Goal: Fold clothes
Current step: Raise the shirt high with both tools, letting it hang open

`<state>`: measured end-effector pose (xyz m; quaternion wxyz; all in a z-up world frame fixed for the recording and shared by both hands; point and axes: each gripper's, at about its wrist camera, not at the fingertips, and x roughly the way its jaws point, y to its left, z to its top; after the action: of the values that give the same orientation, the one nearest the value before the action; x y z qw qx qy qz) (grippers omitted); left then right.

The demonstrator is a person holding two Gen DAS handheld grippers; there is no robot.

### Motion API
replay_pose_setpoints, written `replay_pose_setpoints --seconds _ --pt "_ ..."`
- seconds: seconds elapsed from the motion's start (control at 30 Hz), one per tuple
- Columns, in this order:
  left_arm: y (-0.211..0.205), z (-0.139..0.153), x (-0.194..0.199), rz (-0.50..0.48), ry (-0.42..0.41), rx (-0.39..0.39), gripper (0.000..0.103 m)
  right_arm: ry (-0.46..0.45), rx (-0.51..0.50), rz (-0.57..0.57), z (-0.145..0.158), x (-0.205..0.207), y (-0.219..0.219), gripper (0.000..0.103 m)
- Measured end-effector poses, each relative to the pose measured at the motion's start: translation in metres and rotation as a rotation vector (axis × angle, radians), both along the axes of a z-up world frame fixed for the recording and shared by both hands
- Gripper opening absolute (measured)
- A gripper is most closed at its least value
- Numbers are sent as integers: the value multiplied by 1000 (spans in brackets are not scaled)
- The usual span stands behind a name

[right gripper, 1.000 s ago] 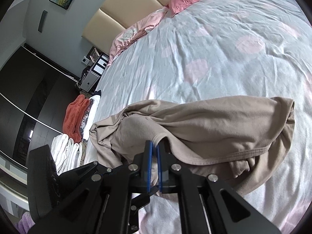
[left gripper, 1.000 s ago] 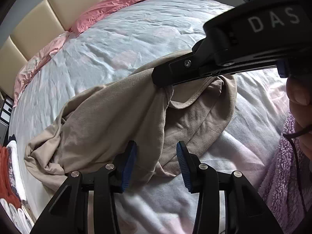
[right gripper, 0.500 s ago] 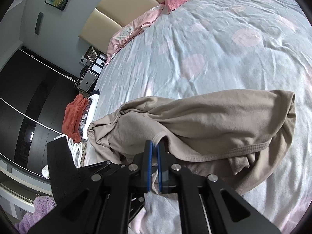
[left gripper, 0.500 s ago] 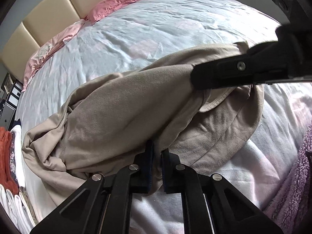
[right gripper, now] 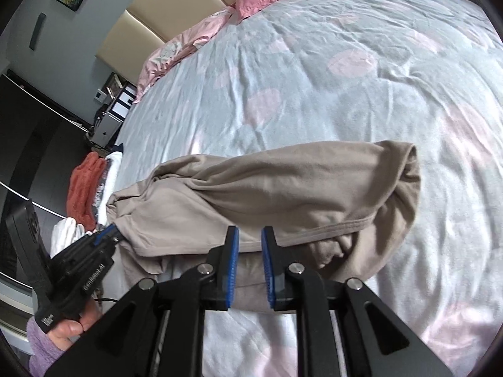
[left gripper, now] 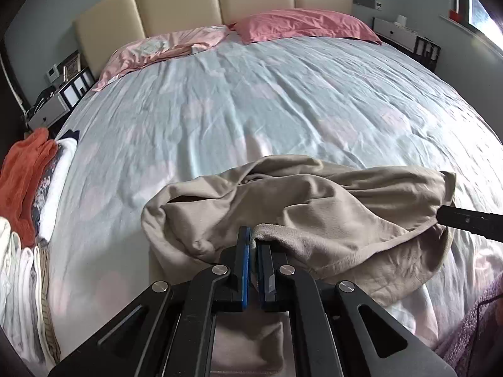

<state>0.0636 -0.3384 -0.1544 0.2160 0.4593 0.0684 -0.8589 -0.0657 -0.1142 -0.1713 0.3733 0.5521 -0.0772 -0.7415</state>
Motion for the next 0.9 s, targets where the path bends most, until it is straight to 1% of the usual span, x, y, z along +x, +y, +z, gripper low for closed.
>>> replay_pose_setpoints --seconds 0.07,0.13,0.3,0.33,0.4,0.5,0.57,0.67,0.8,0.9 --pt "-9 -2 2 36 -1 6 4 23 31 -1 6 -4 5 16" --pt "-14 -5 2 54 -2 7 4 76 62 9 18 -8 9 16" --pt "-11 -9 2 53 -6 -36 5 276 157 49 54 -20 20 16" --pt "-10 -9 2 49 -3 -43 5 311 191 56 60 -23 23 17" --pt "-7 -8 1 41 1 -58 5 384 296 83 63 -31 27 17" --pt "-8 -11 -1 43 -10 -45 5 480 442 135 58 -37 35 17" --pt "-11 -13 -3 50 -24 -30 5 480 478 185 49 -38 42 17" --pt "-16 -14 -5 70 -27 -8 5 459 464 248 38 -33 44 17" --pt "-26 -12 -3 99 -8 38 5 495 500 315 29 -23 29 18" --pt "-32 -11 -2 113 4 57 5 511 563 340 16 -22 19 29"
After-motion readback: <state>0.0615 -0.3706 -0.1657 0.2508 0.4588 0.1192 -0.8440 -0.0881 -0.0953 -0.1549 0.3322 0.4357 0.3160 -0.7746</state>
